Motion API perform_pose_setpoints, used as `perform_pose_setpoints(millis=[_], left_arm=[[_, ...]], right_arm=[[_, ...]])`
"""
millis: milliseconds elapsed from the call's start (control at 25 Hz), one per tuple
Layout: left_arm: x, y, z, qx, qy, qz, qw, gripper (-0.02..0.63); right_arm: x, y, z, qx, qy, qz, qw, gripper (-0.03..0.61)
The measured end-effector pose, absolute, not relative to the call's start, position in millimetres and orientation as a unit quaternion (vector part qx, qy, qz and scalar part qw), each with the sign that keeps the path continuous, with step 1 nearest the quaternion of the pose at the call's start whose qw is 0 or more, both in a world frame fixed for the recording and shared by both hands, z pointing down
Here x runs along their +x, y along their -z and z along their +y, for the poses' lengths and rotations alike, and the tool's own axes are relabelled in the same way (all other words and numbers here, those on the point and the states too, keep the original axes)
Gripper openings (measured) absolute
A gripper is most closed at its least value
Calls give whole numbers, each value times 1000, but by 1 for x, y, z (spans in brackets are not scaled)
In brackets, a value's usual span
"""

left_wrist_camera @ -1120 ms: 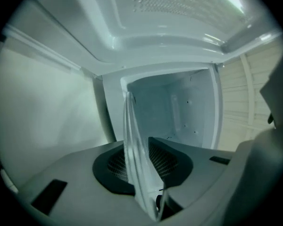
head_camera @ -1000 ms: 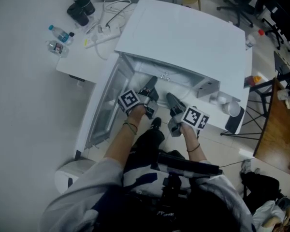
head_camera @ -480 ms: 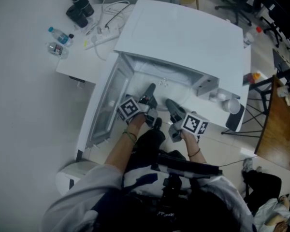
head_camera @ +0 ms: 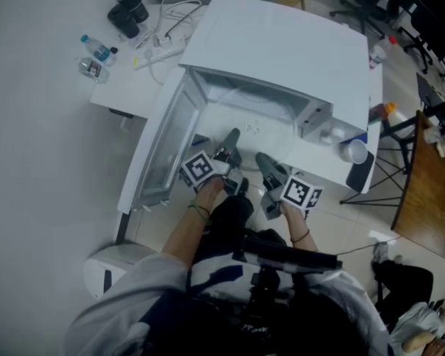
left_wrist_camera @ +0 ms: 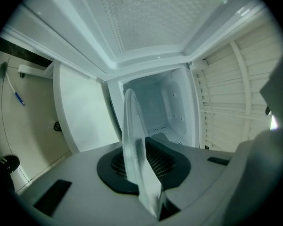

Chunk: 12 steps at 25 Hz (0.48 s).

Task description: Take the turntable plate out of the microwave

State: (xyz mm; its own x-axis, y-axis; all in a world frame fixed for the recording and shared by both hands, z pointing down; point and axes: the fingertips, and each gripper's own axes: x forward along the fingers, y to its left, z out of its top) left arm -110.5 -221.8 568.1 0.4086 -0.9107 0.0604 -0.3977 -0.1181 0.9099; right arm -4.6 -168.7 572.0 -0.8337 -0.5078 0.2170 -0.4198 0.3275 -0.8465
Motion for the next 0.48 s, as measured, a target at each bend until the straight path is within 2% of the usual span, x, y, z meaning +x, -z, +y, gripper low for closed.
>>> perform_pose_setpoints(millis=[120,280,480], left_arm=[[-105,-565,-208,696,272,-474,467,34],[-79,-546,-192,688,336,-419,488,34],[-72,-549,-164,693,305,-442,481,34]], right_arm=[[2,-568,-157,-285,499,817,48,89],[17,-565,-138,-293,494,818,46,89],[29,-561,-111,-292,489,820,52,89]])
